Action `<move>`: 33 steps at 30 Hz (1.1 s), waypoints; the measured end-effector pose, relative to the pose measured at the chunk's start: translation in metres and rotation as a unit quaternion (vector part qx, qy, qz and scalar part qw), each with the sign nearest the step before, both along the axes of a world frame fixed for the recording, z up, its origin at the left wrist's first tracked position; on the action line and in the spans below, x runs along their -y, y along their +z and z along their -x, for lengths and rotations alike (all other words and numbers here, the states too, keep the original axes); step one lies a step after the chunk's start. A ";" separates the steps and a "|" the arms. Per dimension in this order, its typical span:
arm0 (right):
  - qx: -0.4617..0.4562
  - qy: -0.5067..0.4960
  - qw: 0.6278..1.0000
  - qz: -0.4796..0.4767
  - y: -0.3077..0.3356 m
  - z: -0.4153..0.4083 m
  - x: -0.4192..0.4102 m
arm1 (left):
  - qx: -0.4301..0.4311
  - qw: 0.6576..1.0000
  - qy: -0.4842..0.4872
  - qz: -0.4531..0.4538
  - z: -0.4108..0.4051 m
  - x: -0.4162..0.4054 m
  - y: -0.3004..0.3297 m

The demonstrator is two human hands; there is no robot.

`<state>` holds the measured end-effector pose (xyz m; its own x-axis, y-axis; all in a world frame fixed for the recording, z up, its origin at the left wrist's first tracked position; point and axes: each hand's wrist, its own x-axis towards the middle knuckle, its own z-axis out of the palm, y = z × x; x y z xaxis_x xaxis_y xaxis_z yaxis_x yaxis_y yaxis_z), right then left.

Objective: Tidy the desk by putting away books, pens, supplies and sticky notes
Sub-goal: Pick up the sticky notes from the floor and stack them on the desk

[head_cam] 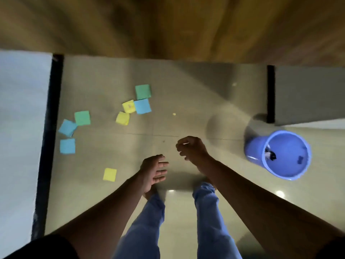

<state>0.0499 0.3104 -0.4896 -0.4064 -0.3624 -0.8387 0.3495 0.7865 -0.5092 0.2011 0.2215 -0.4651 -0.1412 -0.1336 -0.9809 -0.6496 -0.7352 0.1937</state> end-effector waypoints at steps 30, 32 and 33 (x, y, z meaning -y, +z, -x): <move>-0.187 0.754 0.625 0.080 -0.291 -0.338 0.194 | 0.047 0.863 0.498 0.062 -0.373 0.041 -0.252; -0.217 0.781 0.576 0.108 -0.315 -0.349 0.204 | 0.048 0.854 0.513 0.066 -0.381 0.040 -0.266; -0.234 0.788 0.555 0.125 -0.327 -0.354 0.209 | 0.046 0.850 0.520 0.068 -0.385 0.040 -0.272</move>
